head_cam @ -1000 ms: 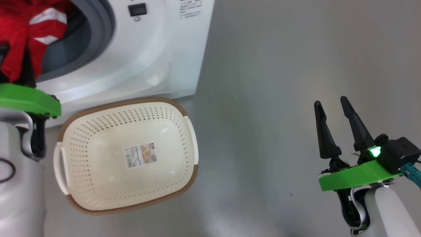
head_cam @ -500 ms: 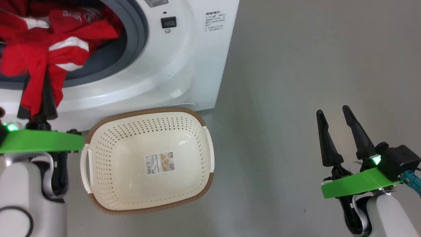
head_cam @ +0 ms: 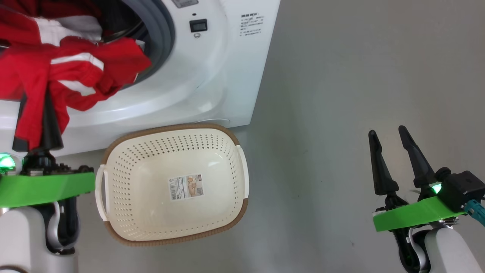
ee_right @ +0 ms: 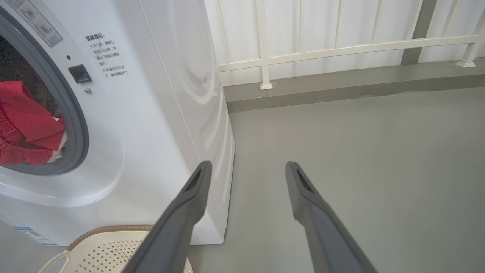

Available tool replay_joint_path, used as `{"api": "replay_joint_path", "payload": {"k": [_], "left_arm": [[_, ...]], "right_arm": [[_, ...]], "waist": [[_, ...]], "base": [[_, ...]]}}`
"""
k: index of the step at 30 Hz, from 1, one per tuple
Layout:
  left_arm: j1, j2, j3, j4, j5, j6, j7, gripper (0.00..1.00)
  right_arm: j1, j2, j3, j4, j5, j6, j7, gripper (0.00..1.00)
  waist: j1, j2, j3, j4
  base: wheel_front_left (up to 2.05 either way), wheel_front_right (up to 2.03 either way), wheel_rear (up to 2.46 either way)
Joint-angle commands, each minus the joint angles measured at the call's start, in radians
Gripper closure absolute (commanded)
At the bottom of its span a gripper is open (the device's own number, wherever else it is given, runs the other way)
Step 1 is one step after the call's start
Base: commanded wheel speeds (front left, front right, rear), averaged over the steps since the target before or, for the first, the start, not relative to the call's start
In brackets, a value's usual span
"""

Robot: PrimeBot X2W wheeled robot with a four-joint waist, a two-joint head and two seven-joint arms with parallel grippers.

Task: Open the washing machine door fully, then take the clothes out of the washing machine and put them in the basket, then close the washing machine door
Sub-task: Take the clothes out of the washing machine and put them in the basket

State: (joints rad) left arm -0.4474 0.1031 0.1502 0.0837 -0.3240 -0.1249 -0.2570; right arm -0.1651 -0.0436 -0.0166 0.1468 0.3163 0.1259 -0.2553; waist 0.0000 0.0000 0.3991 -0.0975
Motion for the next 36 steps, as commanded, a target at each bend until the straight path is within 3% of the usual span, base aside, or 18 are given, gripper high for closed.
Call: {"api": "replay_joint_path", "payload": {"k": [1,17,36], "left_arm": [[0.014,0.023,0.026,-0.022,0.009,-0.006,-0.005,1.0],[0.068,0.017,-0.03,0.202,0.0,-0.006,-0.005,1.0],[-0.026,0.05,-0.168,0.532,-0.018,-0.006,-0.005,1.0]], "right_arm": [[0.003,-0.007,0.022,-0.023,0.004,0.005,-0.006,0.0],[-0.019,-0.007,0.043,-0.032,0.026,0.005,-0.006,0.0],[-0.058,-0.007,0.058,-0.055,0.038,0.005,-0.006,0.0]], "waist": [[0.0,0.0,0.001,-0.001],[0.0,0.0,0.074,-0.02],[0.0,0.0,0.234,-0.042]], "base": [[0.0,0.0,0.0],[0.0,0.0,0.0],[0.0,0.0,0.0]]}}
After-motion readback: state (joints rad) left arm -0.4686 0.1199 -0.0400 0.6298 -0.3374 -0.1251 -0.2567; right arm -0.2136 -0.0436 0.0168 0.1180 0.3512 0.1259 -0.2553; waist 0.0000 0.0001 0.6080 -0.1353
